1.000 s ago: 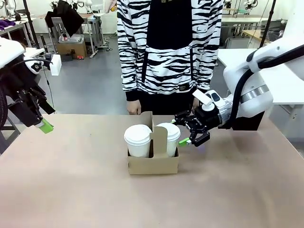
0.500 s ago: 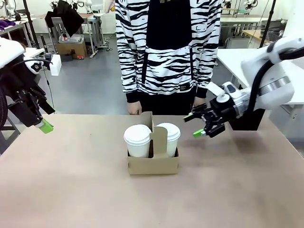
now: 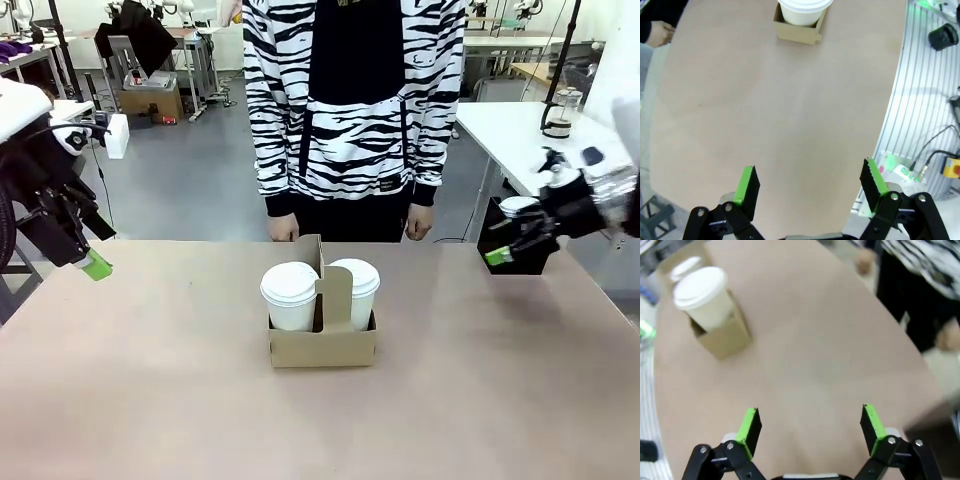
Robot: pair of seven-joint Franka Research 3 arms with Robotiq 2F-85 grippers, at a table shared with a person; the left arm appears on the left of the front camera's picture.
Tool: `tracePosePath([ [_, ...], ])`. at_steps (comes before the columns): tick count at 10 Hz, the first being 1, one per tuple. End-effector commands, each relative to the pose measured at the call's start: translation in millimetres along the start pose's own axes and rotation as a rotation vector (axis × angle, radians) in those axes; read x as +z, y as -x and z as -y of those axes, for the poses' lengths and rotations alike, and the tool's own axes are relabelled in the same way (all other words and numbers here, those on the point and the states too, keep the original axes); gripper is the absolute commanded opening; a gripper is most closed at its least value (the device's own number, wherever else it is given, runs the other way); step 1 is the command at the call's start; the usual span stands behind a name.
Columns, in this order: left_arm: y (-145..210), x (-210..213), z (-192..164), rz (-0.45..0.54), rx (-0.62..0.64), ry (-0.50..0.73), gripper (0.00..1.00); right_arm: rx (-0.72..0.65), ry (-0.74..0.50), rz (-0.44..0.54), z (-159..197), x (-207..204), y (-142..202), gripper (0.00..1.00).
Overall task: Pour a drink into a cup and package it in a carrier.
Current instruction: Insert the held 600 ml Paper Cup into the Cup Carrier.
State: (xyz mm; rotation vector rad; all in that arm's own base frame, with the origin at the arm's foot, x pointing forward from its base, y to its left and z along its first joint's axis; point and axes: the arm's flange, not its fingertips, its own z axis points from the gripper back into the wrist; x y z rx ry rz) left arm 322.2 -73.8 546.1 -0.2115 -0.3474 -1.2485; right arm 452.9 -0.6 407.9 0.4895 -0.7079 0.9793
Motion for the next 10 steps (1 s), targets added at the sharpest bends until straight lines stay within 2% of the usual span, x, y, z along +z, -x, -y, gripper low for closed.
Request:
tracePosePath([
  [1, -0.3, 1.2, 1.1, 0.009, 0.012, 0.01, 1.0, -0.193, 0.082, -0.118, -31.6, 36.1, -2.0, 1.0],
  [2, -0.3, 1.2, 1.1, 0.009, 0.012, 0.01, 1.0, -0.243, 0.154, -0.153, -36.4, 51.0, 2.9, 1.0],
  [5, -0.3, 1.2, 1.1, 0.009, 0.012, 0.01, 1.0, -0.295, 0.313, -0.16, -53.4, 71.7, 12.8, 1.0],
  [6, -0.3, 1.2, 1.1, 0.009, 0.012, 0.01, 1.0, -0.26, 0.213, -0.148, -35.8, 63.3, 15.3, 1.0],
  [10, -0.3, 1.2, 1.1, 0.009, 0.012, 0.01, 1.0, -0.26, 0.213, -0.148, -35.8, 63.3, 15.3, 1.0],
])
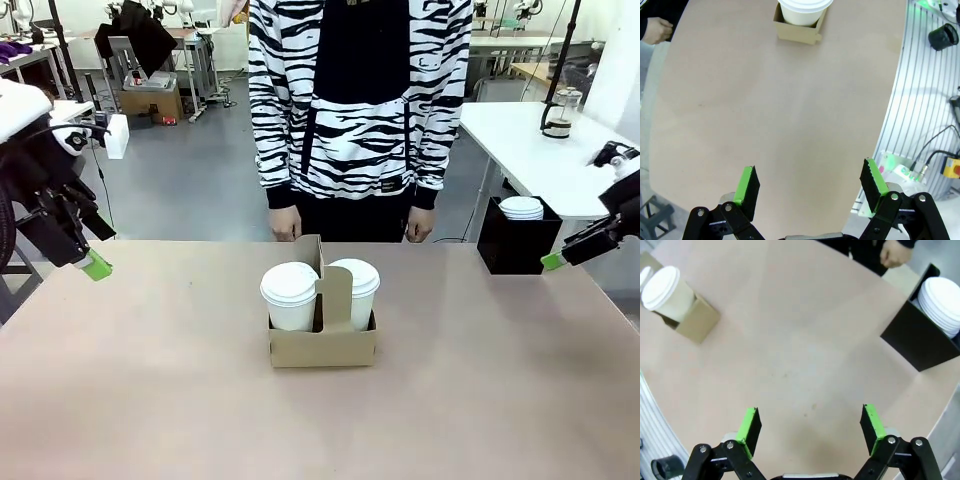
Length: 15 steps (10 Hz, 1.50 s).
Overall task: Pour a drink into a cup and package it in a carrier.
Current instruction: Insert the held 600 ml Paper Cup into the Cup Carrier.
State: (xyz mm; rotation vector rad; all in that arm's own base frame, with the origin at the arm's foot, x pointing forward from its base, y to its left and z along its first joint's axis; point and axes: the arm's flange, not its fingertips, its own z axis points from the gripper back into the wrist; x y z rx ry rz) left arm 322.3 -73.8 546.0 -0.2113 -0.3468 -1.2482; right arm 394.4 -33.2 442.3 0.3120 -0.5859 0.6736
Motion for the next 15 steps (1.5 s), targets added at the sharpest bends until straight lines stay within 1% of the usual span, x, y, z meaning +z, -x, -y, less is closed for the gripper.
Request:
tracePosePath([
  [1, -0.3, 1.3, 1.2, 0.009, 0.012, 0.01, 1.0, 0.008, 0.002, 0.002, 1.7, -0.5, -0.3, 1.0],
  [15, -0.3, 1.3, 1.2, 0.009, 0.012, 0.01, 1.0, 0.008, 0.002, 0.002, 1.7, -0.5, -0.3, 1.0],
])
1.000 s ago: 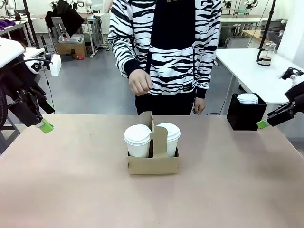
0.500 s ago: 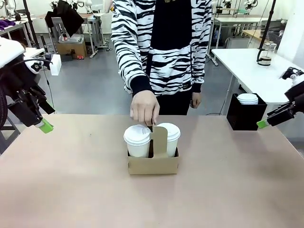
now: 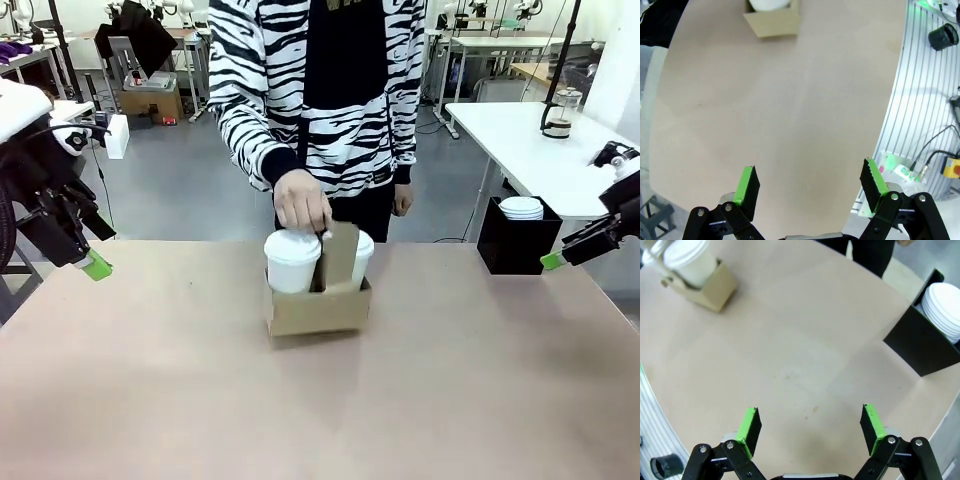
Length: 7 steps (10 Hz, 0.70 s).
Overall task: Pour a drink into a cup and package it in a carrier.
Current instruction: Insert the held 600 ml Paper Cup into the Cup Carrier.
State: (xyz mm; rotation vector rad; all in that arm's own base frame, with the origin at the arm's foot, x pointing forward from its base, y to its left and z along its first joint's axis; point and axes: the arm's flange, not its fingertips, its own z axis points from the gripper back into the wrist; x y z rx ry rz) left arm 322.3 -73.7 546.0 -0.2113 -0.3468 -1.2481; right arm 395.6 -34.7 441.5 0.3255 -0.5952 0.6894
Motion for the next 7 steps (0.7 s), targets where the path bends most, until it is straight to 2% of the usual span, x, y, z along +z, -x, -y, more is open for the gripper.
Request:
tracePosePath([
  [1, -0.3, 1.3, 1.3, 0.009, 0.011, 0.01, 1.0, -0.006, 0.016, -0.01, -0.3, -0.1, -0.7, 1.0],
  [7, -0.3, 1.3, 1.3, 0.009, 0.011, 0.01, 1.0, -0.006, 0.016, -0.01, -0.3, -0.1, -0.7, 1.0],
])
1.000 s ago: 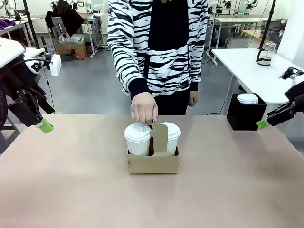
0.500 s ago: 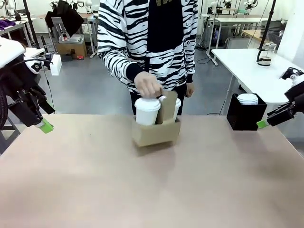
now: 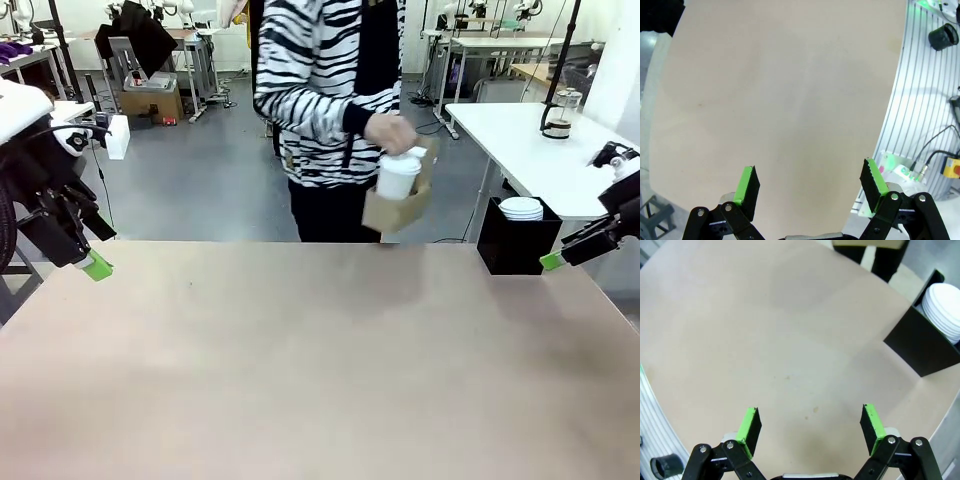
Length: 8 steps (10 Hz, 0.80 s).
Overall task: Pour a drink into a cup and package it in a carrier.
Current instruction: Insert the held 600 ml Paper Cup into the Cup Carrier.
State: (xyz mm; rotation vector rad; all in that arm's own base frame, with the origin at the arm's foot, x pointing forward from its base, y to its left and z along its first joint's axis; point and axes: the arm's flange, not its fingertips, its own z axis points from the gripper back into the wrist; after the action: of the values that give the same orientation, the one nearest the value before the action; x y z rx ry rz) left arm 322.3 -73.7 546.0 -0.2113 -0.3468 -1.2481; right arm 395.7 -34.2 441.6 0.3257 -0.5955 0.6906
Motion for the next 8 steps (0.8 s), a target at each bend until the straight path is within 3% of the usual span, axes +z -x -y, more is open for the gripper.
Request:
tracePosePath([
  [1, -0.3, 1.3, 1.3, 0.009, 0.011, 0.01, 1.0, -0.007, 0.016, -0.01, 0.1, 0.1, -0.3, 1.0],
  [8, -0.3, 1.3, 1.3, 0.009, 0.011, 0.01, 1.0, -0.007, 0.016, -0.01, 0.1, 0.1, -0.3, 1.0],
])
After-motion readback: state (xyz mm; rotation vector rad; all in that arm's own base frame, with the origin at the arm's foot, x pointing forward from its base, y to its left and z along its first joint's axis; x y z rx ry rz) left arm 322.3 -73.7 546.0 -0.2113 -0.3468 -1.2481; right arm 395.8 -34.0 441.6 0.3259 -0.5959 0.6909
